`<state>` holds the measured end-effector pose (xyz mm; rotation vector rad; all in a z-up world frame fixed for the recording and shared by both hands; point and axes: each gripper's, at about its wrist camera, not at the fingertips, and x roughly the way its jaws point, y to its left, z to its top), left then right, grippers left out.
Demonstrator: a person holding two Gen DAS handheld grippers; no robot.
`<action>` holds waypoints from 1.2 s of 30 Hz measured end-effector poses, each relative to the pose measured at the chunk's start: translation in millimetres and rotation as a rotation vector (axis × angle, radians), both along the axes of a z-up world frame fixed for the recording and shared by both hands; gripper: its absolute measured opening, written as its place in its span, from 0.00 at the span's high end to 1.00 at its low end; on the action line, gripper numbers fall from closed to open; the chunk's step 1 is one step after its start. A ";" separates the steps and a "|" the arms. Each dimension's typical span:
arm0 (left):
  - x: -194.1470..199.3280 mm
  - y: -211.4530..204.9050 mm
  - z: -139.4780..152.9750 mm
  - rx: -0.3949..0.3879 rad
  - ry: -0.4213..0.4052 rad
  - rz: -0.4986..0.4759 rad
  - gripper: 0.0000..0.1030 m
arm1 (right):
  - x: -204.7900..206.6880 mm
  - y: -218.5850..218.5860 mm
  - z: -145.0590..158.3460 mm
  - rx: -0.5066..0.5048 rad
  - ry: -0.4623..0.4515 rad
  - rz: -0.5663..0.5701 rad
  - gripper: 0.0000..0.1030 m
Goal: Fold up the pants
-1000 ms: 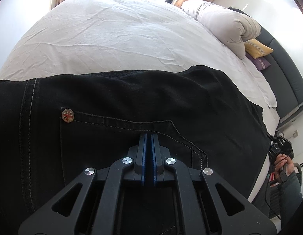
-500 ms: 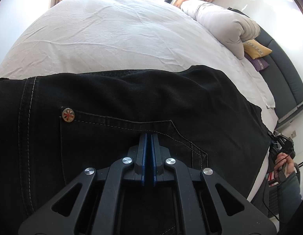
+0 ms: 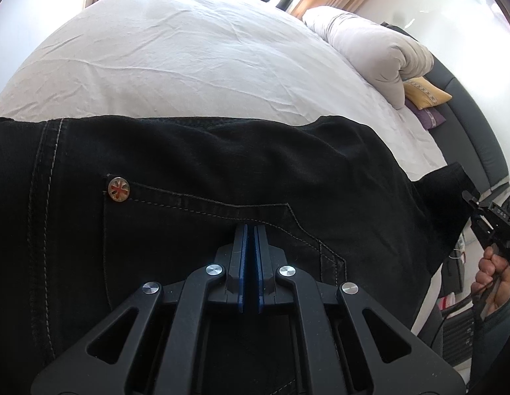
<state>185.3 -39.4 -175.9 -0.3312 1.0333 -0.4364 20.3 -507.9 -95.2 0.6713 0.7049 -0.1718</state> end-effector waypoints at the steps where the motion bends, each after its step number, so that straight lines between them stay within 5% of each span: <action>1: 0.1 0.6 -0.1 -0.004 0.003 0.002 0.96 | 12.3 32.0 7.5 -0.073 0.013 0.091 0.90; 4: -0.1 0.3 0.9 -0.004 0.005 0.002 0.96 | 35.9 129.8 11.8 -0.217 0.043 0.366 0.90; 8: -0.5 3.1 0.4 -0.016 0.006 0.004 0.96 | 37.9 238.0 -22.8 -0.332 0.125 0.663 0.90; 12: 0.1 6.0 1.4 -0.029 0.011 0.010 0.96 | 35.1 263.3 -56.4 -0.282 0.196 0.680 0.90; 18: 1.5 11.8 12.2 -0.054 0.069 0.047 0.95 | 32.4 263.1 -45.6 -0.300 0.161 0.670 0.90; 20: 0.1 8.6 16.3 -0.120 0.104 0.030 0.85 | 29.2 266.0 -42.4 -0.329 0.141 0.683 0.90; 22: 0.0 6.2 16.7 -0.226 0.154 0.024 0.44 | 25.0 274.8 -40.5 -0.372 0.129 0.718 0.90; 24: -0.2 3.4 22.4 -0.298 0.156 0.023 0.24 | 17.9 280.3 -40.2 -0.431 0.115 0.756 0.90; 26: 2.4 -2.6 25.3 -0.315 0.176 0.015 0.16 | 9.6 285.0 -38.3 -0.476 0.103 0.789 0.90; 33: 8.6 -19.9 22.8 -0.267 0.215 0.006 0.17 | -6.8 303.9 -30.2 -0.565 0.049 0.835 0.90; 35: 11.7 -22.0 25.1 -0.276 0.228 0.006 0.27 | -7.7 306.2 -26.7 -0.577 0.030 0.830 0.90; 36: 13.0 -23.8 24.6 -0.278 0.238 -0.003 0.48 | -8.2 307.1 -24.2 -0.579 0.018 0.827 0.90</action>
